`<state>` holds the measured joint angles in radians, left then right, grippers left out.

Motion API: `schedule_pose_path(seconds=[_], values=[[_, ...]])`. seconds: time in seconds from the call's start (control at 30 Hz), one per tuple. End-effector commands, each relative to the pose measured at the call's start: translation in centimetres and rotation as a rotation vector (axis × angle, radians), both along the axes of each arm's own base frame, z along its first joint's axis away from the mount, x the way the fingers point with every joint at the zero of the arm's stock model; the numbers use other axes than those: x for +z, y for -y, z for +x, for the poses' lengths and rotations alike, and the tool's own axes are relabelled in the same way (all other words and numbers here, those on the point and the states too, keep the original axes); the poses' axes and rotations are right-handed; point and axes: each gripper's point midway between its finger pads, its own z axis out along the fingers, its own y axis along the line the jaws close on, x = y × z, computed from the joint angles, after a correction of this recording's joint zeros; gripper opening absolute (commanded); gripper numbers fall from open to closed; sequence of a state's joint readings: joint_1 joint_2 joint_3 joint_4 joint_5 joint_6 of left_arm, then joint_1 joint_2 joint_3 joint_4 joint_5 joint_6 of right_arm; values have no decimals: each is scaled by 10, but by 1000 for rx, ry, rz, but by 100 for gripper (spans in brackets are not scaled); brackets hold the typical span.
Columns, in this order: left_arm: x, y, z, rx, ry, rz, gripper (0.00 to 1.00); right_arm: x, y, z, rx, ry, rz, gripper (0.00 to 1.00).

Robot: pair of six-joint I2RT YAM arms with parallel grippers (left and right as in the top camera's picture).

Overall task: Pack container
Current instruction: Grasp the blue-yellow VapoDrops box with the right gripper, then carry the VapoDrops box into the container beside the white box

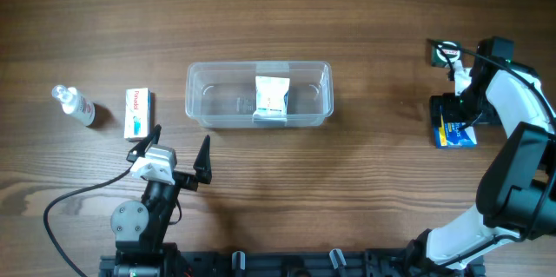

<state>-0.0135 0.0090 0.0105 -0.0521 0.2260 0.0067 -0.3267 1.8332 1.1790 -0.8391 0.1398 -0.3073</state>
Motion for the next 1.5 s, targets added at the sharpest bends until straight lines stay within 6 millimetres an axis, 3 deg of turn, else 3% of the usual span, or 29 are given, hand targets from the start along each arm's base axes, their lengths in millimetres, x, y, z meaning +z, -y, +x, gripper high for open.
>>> schedule_pose_path(seconds=[0.0,0.4,0.5,0.57,0.63,0.73,0.9,1.0,1.1,1.2,1.33,1.4,1.47], values=[[-2,-2,0,11,1,16,100,-15,2,-10,-28,-27,-4,100],[-2,-2,0,11,1,16,100,-30,-10,-5,2,0,66,99],[-2,-2,0,11,2,16,100,-32,-10,-6,2,-4,66,88],[-2,-2,0,11,2,16,100,-32,-8,-6,0,-7,55,75],[-2,-2,0,11,2,16,100,-32,-8,-4,0,1,53,73],[-2,-2,0,11,2,16,100,-31,-7,-1,-3,13,49,61],[-2,-2,0,11,1,16,100,-20,-7,11,-50,47,68,60],[-2,-2,0,11,2,16,100,7,-27,35,-31,116,208,57],[-2,-2,0,11,2,16,100,46,-51,57,2,165,330,54],[-2,-2,0,11,2,16,100,96,-90,75,21,195,437,55],[-2,-2,0,11,2,16,100,160,-177,89,122,238,621,54],[-2,-2,0,11,1,16,100,195,-239,95,158,269,709,54],[-2,-2,0,11,2,16,100,210,-279,95,205,289,734,54]])
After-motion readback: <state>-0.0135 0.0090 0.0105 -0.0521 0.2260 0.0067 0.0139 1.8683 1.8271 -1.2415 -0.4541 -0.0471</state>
